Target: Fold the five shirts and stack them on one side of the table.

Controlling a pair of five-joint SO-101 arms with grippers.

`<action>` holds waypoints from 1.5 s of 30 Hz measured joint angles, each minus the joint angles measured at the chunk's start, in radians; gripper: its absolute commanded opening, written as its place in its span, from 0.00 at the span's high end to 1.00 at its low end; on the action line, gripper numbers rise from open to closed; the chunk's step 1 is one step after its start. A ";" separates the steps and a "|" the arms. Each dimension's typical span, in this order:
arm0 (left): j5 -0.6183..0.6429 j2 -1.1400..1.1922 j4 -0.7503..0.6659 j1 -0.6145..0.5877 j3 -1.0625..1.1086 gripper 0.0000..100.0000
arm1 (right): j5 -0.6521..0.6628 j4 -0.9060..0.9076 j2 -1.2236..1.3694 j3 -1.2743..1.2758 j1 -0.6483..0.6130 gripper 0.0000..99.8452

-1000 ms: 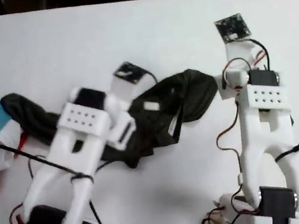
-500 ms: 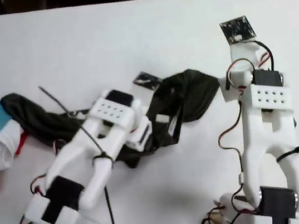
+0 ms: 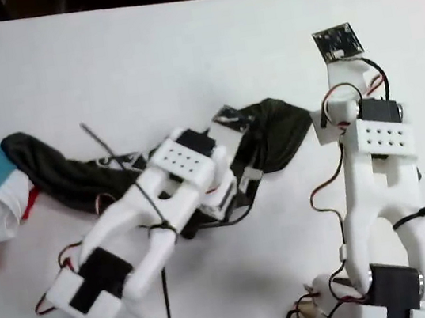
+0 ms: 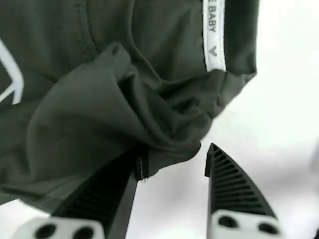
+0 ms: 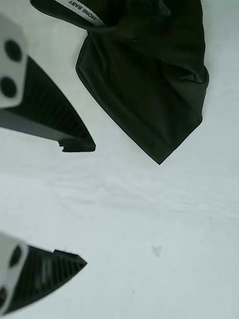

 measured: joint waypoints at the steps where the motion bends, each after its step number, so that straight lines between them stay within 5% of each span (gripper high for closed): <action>1: 0.006 0.018 -0.015 0.000 0.000 0.79 | 0.000 0.000 0.000 0.000 0.000 0.69; 19: 0.012 0.132 -0.087 -0.015 -0.055 0.80 | 0.000 0.000 0.000 0.000 0.000 0.69; 23: 0.012 0.132 -0.087 -0.015 -0.055 0.97 | 0.000 0.000 0.000 0.000 0.000 0.69; 27: 0.012 0.132 -0.083 -0.018 -0.064 0.98 | 0.000 0.000 0.000 0.000 0.000 0.69; 34: 0.006 0.133 0.117 -0.064 -0.215 0.97 | 0.000 0.005 0.000 0.000 0.000 0.69; 41: -0.110 0.133 0.391 -0.273 -0.476 0.97 | 0.000 0.005 0.000 0.000 -0.005 0.69; 45: -0.203 0.124 0.431 -0.400 -0.540 0.97 | -0.012 0.005 0.000 0.000 -0.078 0.69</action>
